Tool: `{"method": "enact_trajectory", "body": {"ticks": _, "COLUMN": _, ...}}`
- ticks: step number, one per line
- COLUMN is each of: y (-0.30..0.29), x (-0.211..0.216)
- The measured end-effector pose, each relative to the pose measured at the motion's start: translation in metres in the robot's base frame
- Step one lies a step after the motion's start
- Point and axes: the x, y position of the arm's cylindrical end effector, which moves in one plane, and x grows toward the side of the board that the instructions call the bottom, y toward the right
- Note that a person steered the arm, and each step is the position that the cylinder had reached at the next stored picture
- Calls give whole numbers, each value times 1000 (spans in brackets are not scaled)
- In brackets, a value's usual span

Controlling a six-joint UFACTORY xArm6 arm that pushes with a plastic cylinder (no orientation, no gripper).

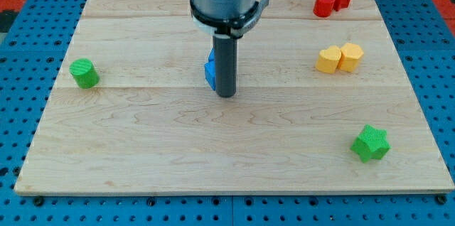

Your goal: Move the green circle to the top center

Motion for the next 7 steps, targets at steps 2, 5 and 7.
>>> {"method": "enact_trajectory", "body": {"ticks": 2, "y": -201, "x": -4}}
{"method": "enact_trajectory", "body": {"ticks": 5, "y": -243, "x": -70}}
{"method": "enact_trajectory", "body": {"ticks": 7, "y": -287, "x": -82}}
